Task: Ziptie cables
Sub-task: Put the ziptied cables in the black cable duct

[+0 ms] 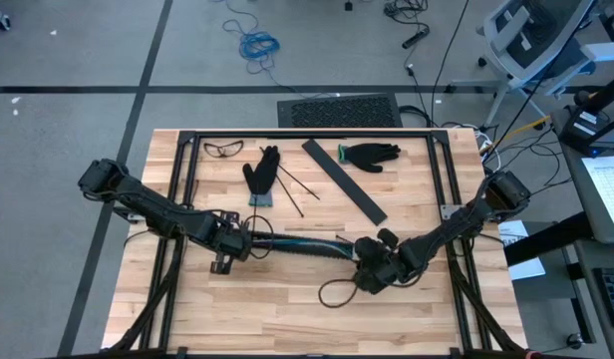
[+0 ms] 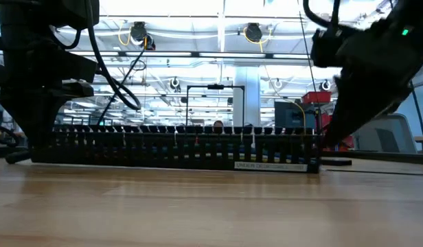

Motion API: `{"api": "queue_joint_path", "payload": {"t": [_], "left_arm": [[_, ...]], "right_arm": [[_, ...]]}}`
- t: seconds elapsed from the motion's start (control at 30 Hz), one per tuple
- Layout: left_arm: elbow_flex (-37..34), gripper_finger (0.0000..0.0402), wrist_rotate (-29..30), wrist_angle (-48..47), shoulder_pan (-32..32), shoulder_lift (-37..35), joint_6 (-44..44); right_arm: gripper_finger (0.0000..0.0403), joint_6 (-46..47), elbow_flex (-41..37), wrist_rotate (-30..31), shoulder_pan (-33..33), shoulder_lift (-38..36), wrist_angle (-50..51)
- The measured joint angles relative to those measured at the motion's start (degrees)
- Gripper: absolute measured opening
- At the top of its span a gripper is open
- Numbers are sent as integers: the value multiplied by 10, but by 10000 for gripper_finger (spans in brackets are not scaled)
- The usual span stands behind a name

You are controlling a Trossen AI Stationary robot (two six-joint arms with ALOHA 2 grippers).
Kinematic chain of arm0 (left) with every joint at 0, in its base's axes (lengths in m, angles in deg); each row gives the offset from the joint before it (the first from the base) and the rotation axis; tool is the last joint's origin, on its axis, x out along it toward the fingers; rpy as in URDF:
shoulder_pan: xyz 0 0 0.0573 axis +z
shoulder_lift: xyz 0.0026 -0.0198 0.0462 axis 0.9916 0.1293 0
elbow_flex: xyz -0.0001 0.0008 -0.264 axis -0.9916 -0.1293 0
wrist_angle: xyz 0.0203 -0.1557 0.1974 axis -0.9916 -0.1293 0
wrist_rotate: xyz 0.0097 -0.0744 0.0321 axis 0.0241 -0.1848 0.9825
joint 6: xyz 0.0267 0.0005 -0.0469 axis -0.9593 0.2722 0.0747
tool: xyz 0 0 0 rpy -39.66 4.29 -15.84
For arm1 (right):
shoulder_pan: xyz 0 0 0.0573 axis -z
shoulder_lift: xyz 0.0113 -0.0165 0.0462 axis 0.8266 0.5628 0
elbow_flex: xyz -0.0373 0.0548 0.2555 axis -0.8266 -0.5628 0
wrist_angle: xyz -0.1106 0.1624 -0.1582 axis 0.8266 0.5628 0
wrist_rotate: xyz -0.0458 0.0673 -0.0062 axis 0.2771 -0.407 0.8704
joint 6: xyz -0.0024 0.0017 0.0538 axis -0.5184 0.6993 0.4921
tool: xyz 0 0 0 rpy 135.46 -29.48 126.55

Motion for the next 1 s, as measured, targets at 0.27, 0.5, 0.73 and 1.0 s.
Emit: {"api": "queue_joint_path", "payload": {"t": [0.27, 0.5, 0.73, 1.0], "left_arm": [[0, 8, -31, 4, 0, 0, -4], [2, 13, -54, 3, 0, 0, 0], [4, 52, -66, 1, 0, -1, 0], [26, 95, -77, 2, 0, -1, -4]], "right_arm": [[138, -58, 0, -39, 39, 3, 3], [131, -87, 0, -111, 40, -62, 13], [130, -74, 0, -122, 40, -99, 12], [130, -76, 0, -118, 40, -110, 1]]}}
